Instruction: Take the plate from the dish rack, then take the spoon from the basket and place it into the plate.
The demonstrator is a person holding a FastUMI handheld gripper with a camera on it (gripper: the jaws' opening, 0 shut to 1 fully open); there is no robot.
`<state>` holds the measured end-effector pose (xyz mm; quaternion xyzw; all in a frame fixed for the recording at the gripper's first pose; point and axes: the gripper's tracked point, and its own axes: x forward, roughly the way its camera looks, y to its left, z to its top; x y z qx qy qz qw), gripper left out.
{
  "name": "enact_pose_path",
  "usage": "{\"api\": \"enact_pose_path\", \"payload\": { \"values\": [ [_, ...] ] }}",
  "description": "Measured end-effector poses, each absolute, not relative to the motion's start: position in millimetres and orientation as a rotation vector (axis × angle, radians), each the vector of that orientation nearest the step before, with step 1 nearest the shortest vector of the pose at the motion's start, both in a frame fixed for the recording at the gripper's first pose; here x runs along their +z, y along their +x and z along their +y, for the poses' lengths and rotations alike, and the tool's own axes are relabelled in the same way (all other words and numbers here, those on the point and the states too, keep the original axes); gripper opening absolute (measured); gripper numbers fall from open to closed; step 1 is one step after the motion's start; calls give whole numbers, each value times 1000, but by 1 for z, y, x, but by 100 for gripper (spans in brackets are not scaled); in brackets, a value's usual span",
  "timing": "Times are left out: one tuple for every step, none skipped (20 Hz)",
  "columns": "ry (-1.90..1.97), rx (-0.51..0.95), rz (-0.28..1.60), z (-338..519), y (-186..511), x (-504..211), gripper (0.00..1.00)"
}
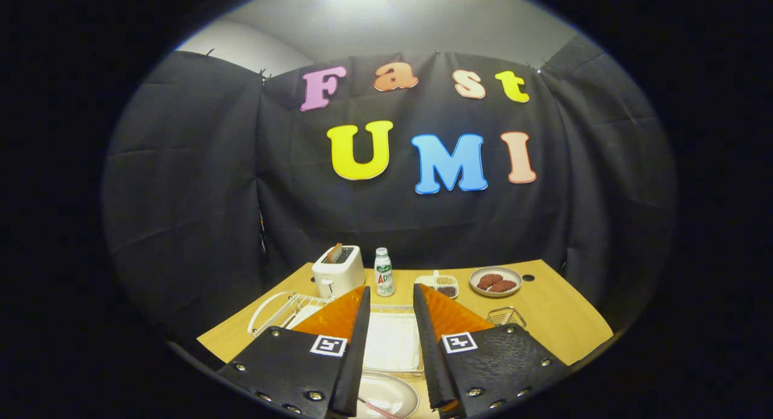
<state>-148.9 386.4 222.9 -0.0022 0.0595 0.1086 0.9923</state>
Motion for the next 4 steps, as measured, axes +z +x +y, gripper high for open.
{"api": "enact_pose_path", "payload": {
  "values": [
    [-4, 210, 102, 385, -147, 230, 43],
    [-6, 203, 88, 382, -145, 236, 43],
    [-10, 198, 74, 379, -144, 243, 43],
    [-14, 193, 62, 377, -143, 248, 43]
  ]
}}
